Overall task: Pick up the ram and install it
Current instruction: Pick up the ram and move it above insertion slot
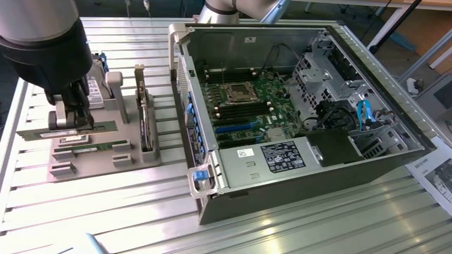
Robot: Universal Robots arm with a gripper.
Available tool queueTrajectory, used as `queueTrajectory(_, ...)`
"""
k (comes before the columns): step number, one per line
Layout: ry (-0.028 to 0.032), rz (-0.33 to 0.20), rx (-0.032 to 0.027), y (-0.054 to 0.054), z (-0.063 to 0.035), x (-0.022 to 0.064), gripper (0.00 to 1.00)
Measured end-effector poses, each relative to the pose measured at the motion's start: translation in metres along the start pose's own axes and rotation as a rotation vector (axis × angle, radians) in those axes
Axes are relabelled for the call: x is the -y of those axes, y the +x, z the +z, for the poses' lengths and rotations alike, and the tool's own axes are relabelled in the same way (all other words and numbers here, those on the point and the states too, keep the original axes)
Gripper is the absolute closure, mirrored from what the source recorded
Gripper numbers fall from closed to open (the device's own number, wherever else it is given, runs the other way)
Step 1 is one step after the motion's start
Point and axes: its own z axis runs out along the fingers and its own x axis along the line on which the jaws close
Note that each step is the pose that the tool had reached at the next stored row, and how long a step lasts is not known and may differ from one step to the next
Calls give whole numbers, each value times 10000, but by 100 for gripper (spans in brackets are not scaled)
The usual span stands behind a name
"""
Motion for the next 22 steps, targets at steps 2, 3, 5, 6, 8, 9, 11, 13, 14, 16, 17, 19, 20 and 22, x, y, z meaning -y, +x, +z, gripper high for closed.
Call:
queueTrajectory(2,0,0,0,-1,-47,-1,88)
queueTrajectory(3,0,0,0,-2,-79,-3,88)
queueTrajectory(5,0,0,0,-3,-139,-4,88)
queueTrajectory(6,0,1,0,-4,-184,-6,88)
queueTrajectory(8,0,0,0,-5,-255,-8,88)
queueTrajectory(9,1,0,1,-6,-288,-9,88)
queueTrajectory(11,-1,0,0,-7,-323,-10,88)
queueTrajectory(13,1,0,0,-8,-361,-11,88)
queueTrajectory(14,1,0,1,-8,-386,-12,88)
queueTrajectory(16,-1,0,0,-9,-426,-13,88)
queueTrajectory(17,0,0,0,-9,-441,-14,88)
queueTrajectory(19,1,0,1,-10,-467,-15,88)
queueTrajectory(20,2,0,2,-10,-469,-15,88)
queueTrajectory(22,1,0,1,-10,-470,-14,88)
